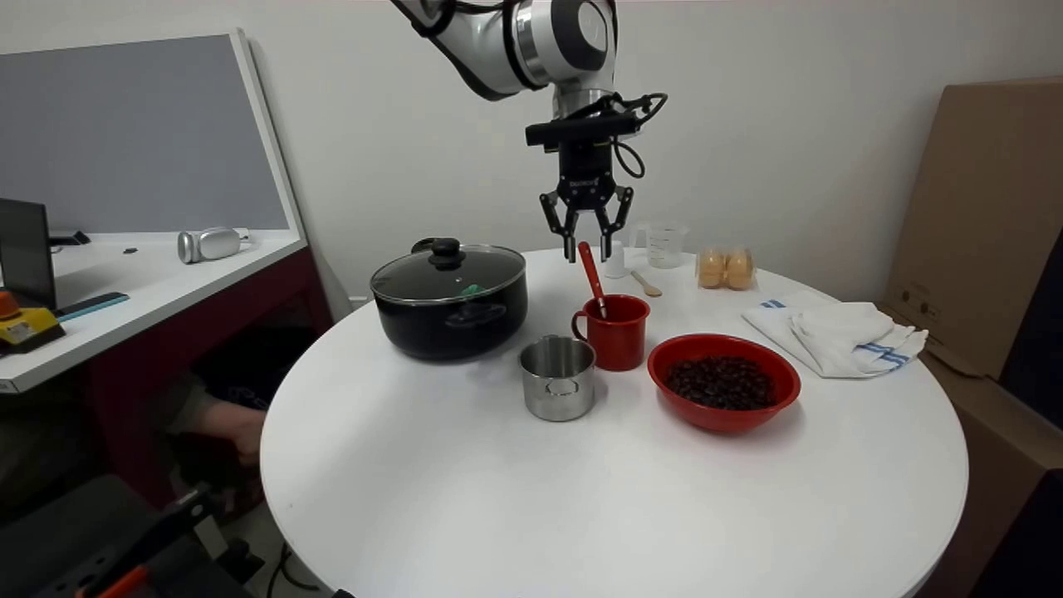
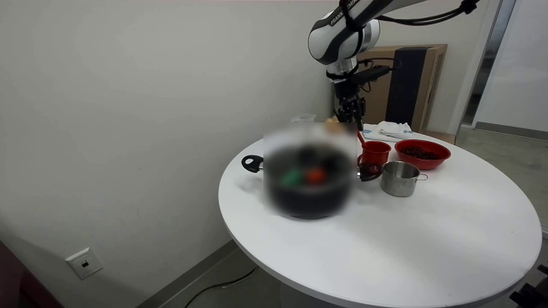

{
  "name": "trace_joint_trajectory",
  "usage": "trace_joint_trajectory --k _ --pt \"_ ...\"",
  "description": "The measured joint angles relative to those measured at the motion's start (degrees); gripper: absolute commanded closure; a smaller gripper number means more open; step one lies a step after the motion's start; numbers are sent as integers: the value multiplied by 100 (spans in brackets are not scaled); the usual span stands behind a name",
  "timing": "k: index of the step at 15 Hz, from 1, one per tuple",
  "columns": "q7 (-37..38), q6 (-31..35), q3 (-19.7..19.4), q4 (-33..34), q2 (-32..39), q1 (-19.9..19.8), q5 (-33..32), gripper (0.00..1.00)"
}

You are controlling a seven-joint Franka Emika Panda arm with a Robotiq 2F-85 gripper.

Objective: Remove the spoon from the cup and stir in the bowl

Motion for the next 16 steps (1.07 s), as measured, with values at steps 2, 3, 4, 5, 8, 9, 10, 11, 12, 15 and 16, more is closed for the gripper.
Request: trace_joint_trajectory --k 2,3,4,5,8,9,10,11,12,15,16 --pt "54 -61 -2 43 0 23 -5 98" --pt "89 -101 -4 73 0 37 -13 100" --pt "123 -135 -11 112 -1 54 -38 98" --pt "155 -193 -14 150 -1 70 -47 96" --pt "250 -338 -24 246 -1 113 -72 96" --pt "268 -377 -28 272 -2 126 -89 96" --pt "283 -412 -30 302 -2 135 -107 96" --pt "295 -448 -30 335 -4 142 -123 96" --pt "306 -483 -30 372 -6 148 -135 96" --pt "316 -514 -30 477 -60 164 -144 96" --pt "316 -514 -23 521 -96 167 -142 96"
